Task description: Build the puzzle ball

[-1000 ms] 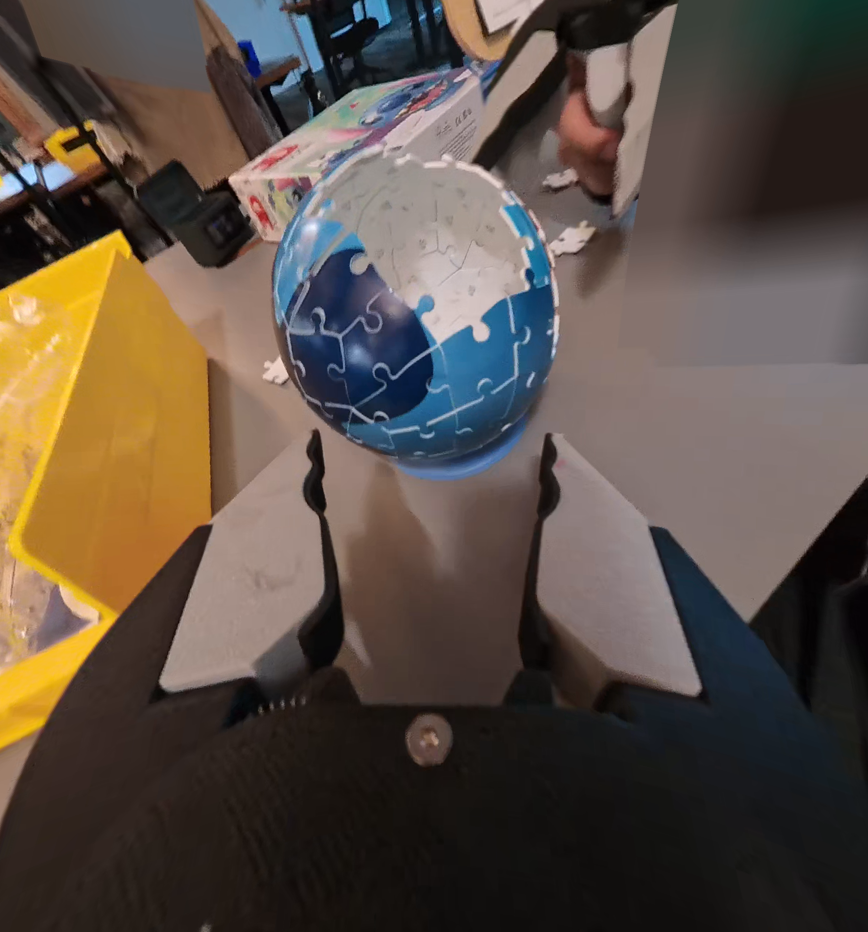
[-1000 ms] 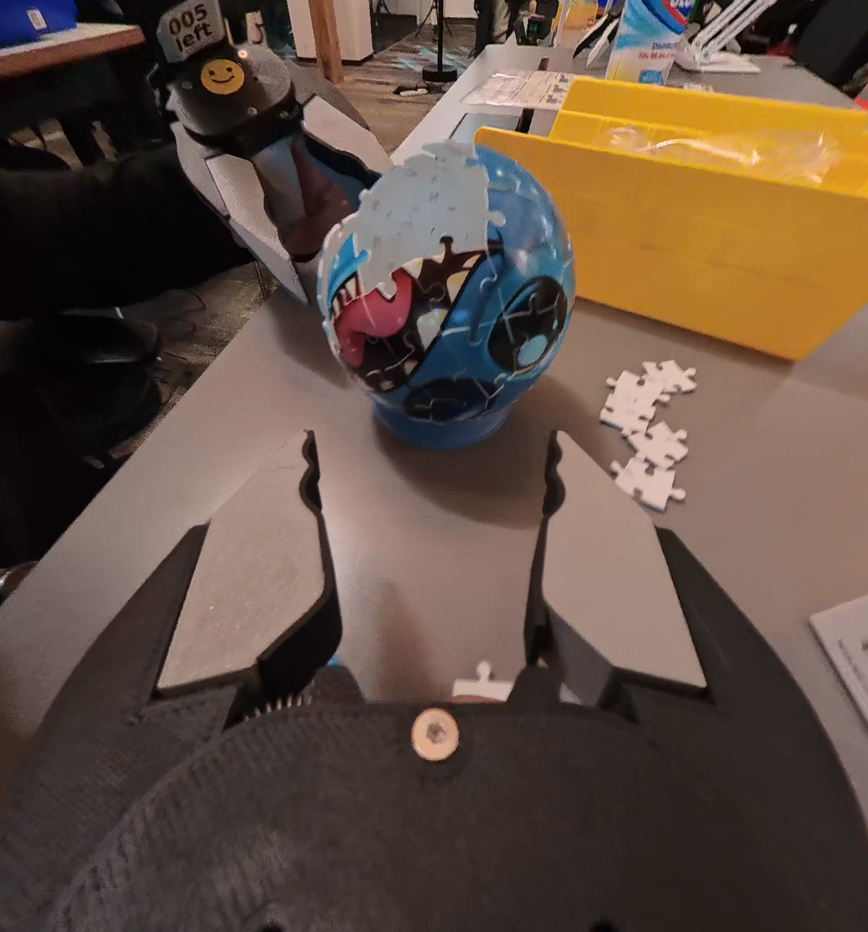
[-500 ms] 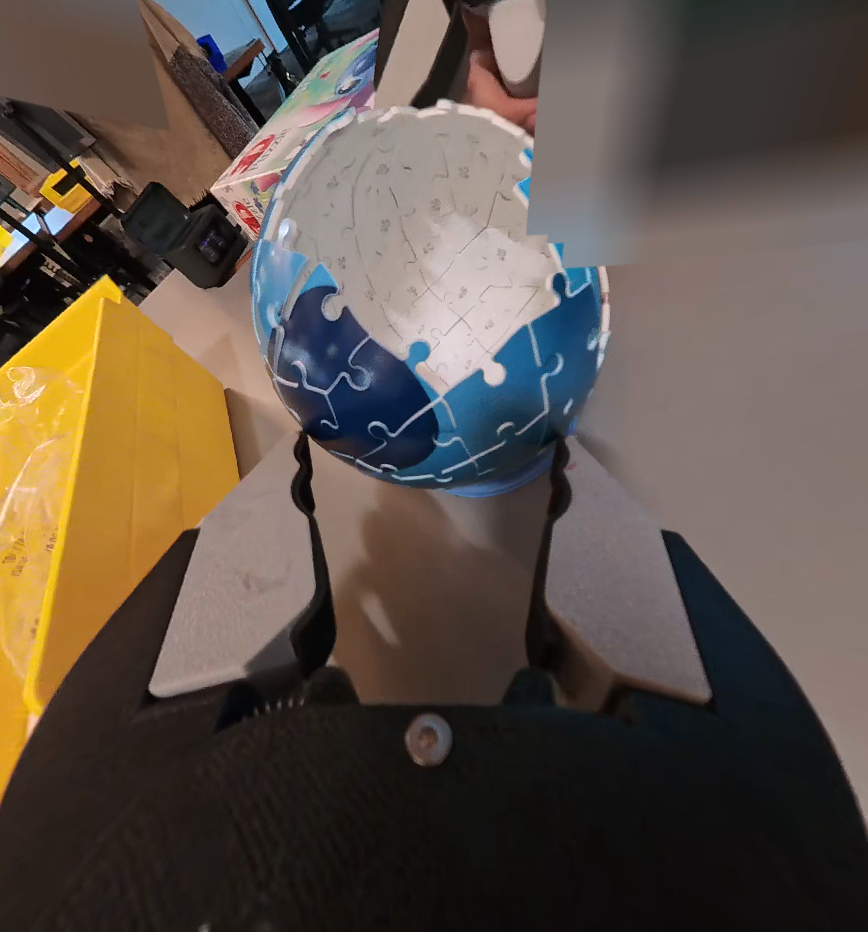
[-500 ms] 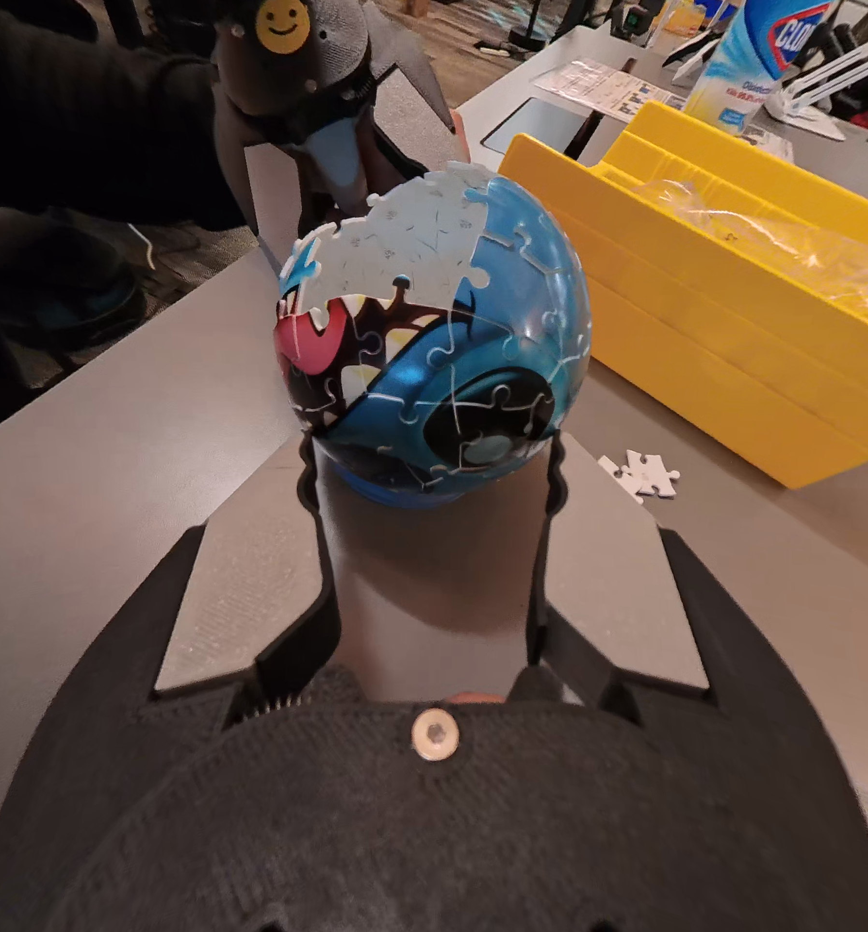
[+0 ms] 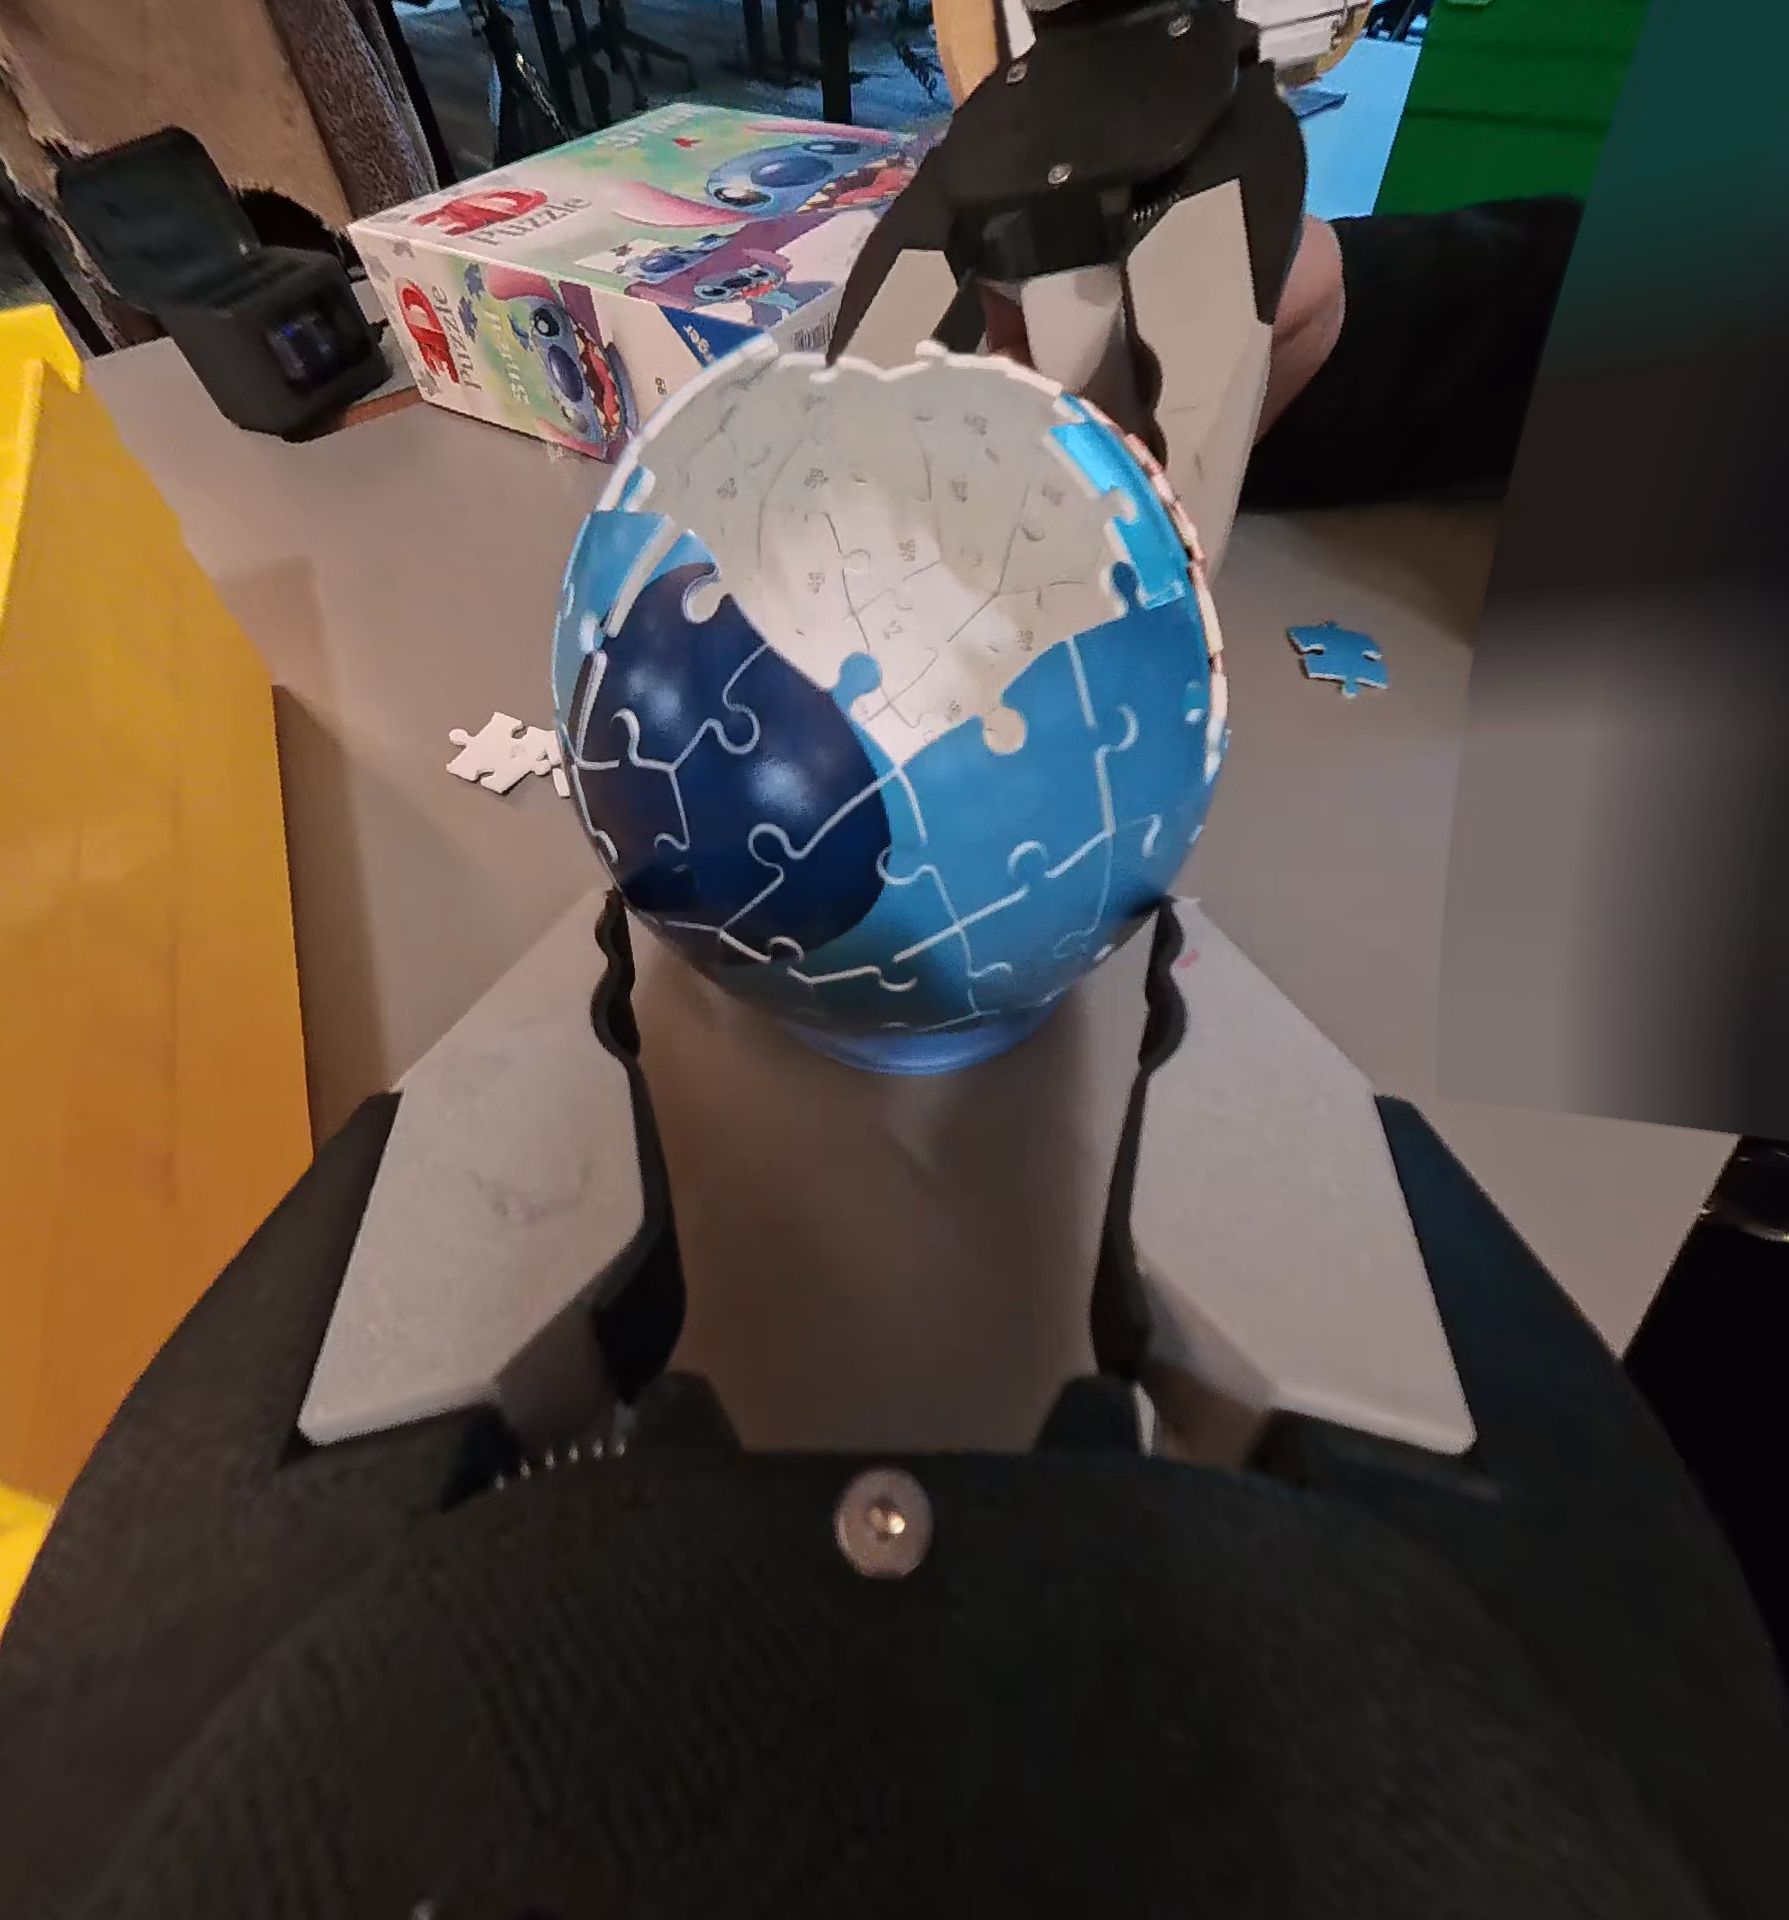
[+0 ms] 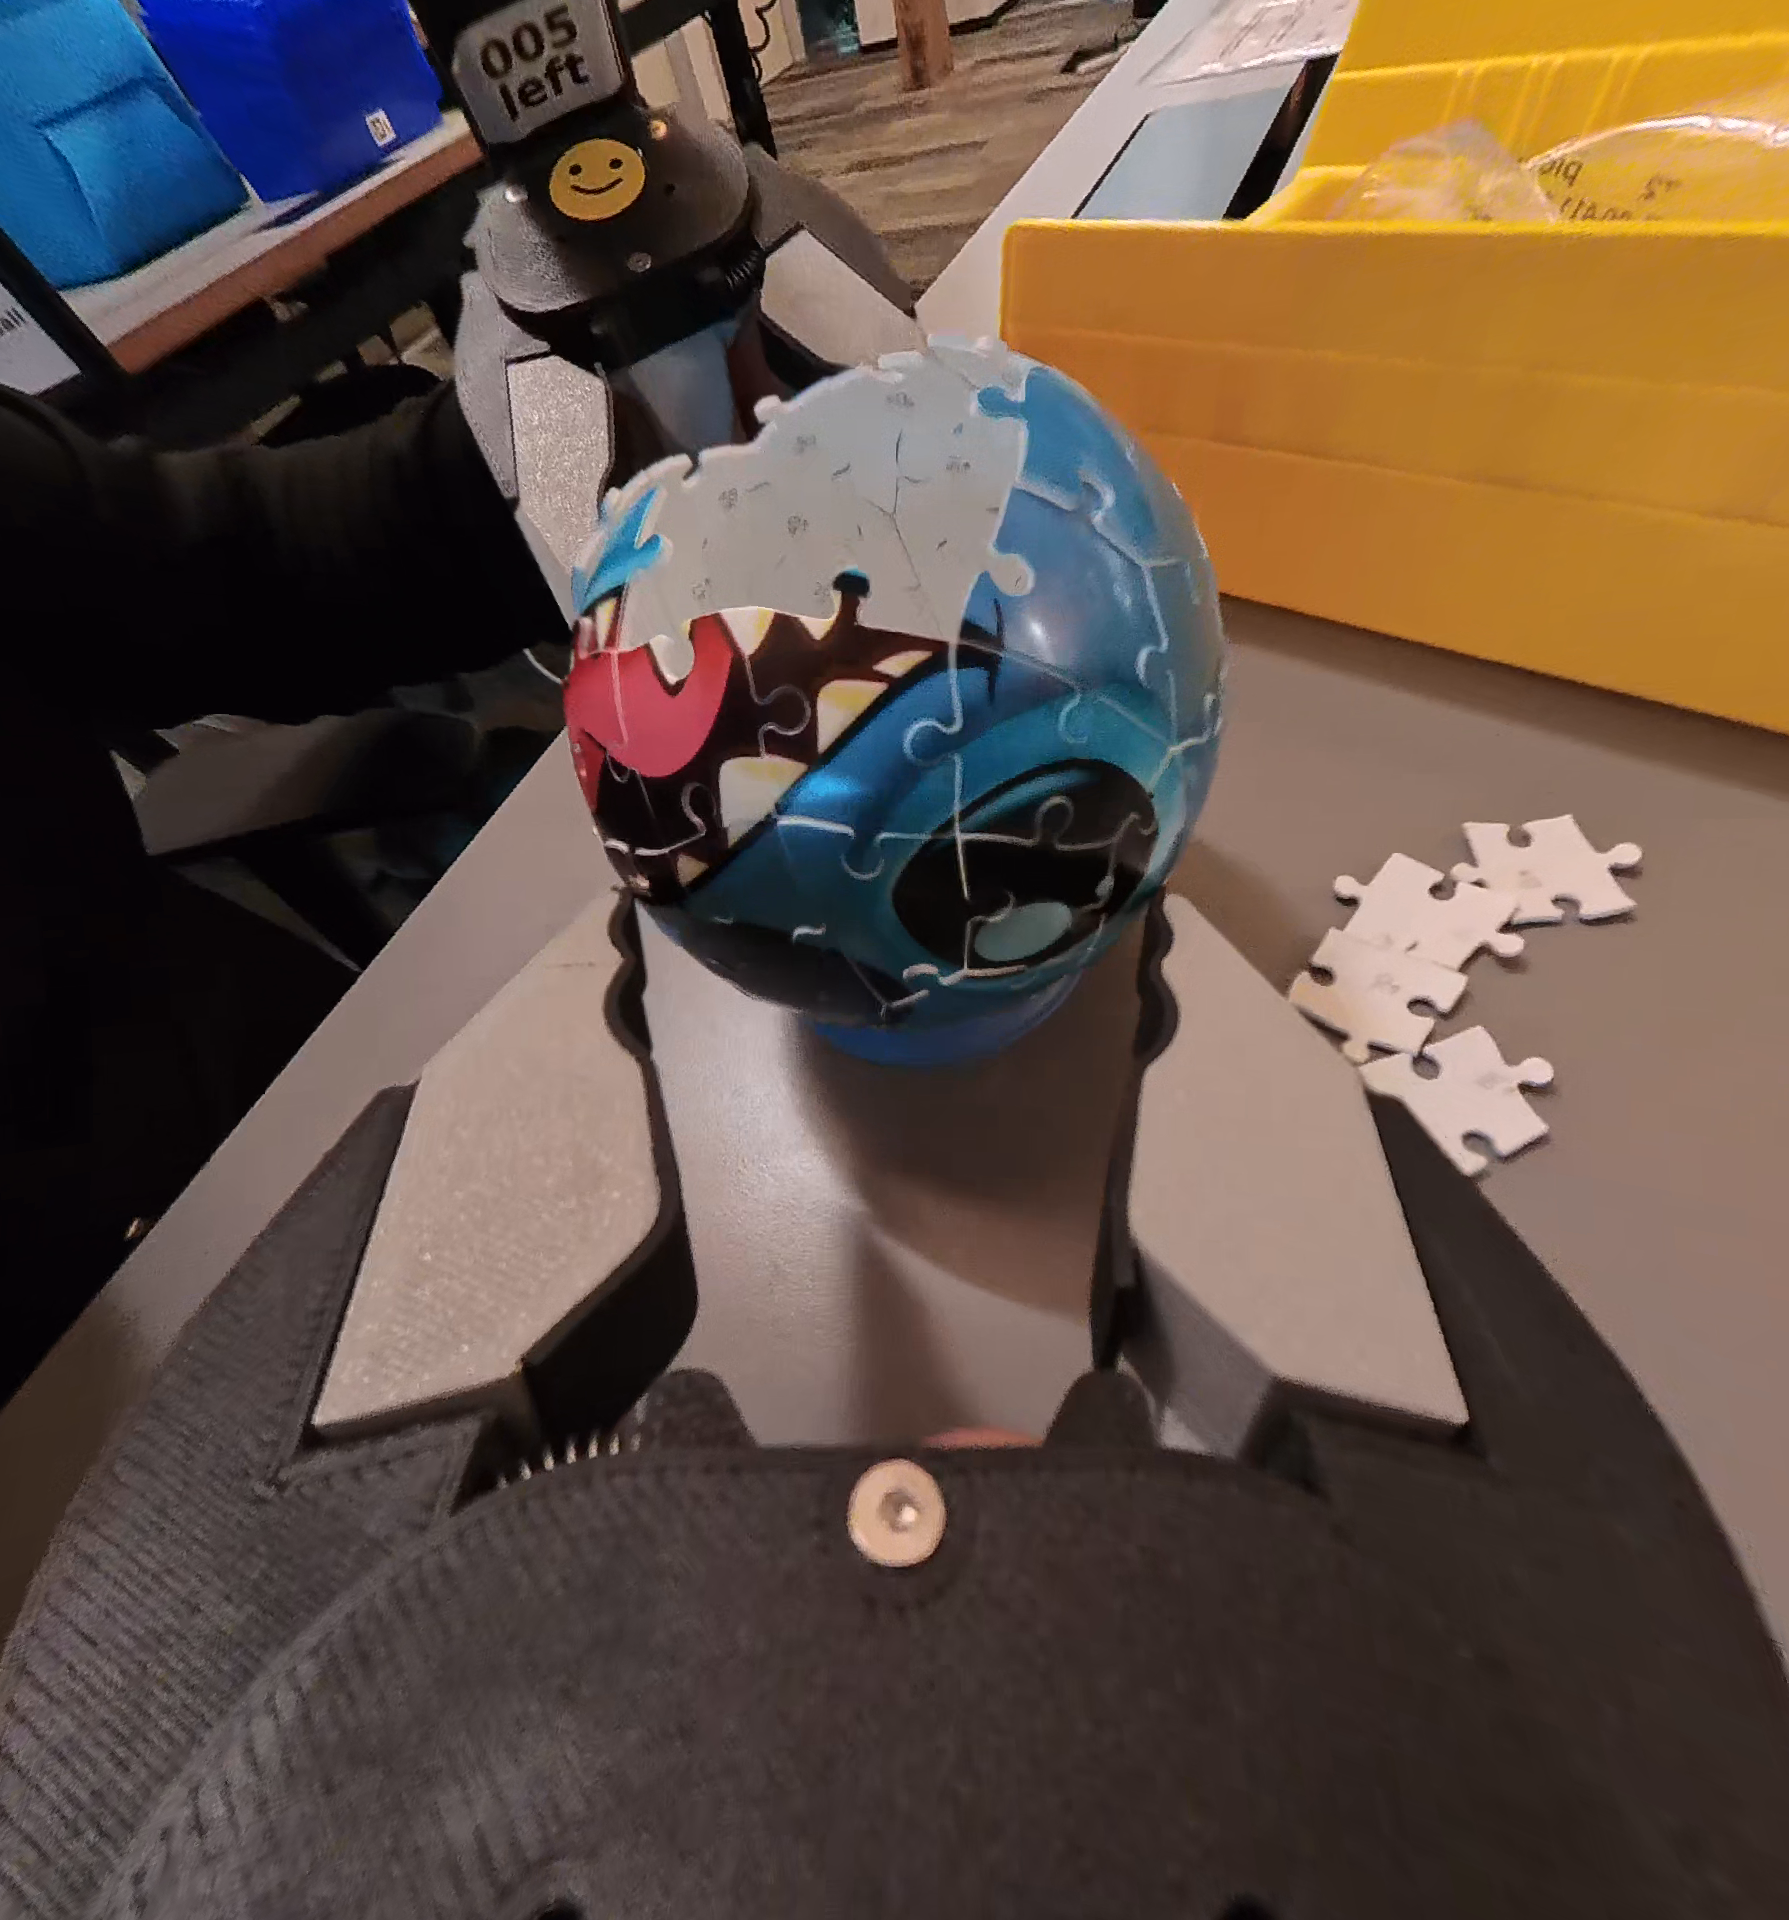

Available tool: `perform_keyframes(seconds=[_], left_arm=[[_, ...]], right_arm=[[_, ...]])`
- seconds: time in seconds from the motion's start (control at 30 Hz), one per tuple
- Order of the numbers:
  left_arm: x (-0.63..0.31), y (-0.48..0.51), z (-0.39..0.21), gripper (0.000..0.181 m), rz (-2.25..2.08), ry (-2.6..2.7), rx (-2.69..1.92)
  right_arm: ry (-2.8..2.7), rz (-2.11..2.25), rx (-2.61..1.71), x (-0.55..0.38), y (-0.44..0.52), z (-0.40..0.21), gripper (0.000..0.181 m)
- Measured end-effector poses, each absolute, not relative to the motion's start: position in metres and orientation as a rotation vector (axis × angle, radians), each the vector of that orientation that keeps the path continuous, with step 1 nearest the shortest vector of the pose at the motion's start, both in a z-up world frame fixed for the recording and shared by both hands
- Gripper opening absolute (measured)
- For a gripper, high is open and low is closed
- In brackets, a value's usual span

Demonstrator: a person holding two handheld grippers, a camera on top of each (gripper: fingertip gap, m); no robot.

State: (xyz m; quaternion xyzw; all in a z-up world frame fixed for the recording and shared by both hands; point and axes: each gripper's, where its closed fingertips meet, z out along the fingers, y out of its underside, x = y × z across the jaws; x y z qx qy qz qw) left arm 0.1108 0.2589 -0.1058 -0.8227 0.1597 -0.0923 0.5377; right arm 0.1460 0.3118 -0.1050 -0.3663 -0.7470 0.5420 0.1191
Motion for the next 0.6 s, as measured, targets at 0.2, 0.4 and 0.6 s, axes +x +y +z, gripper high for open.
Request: perform_keyframes(seconds=[0.2,0.4,0.6], left_arm=[[0.1115,0.258,-0.1065,0.097,-0.198,0.392,-1.98],[0.1115,0.2592,-0.1071,0.097,-0.194,0.392,-1.987],[0.1114,0.2599,-0.1072,0.097,-0.197,0.39,-1.986]], right_arm=[[-2.195,1.569,-1.062,0.1469,0.3108,-0.1064,0.093],[-2.192,1.565,-1.062,0.147,0.3117,-0.1064,0.093],[-2.188,1.571,-1.064,0.1471,0.3124,-0.1062,0.093]])
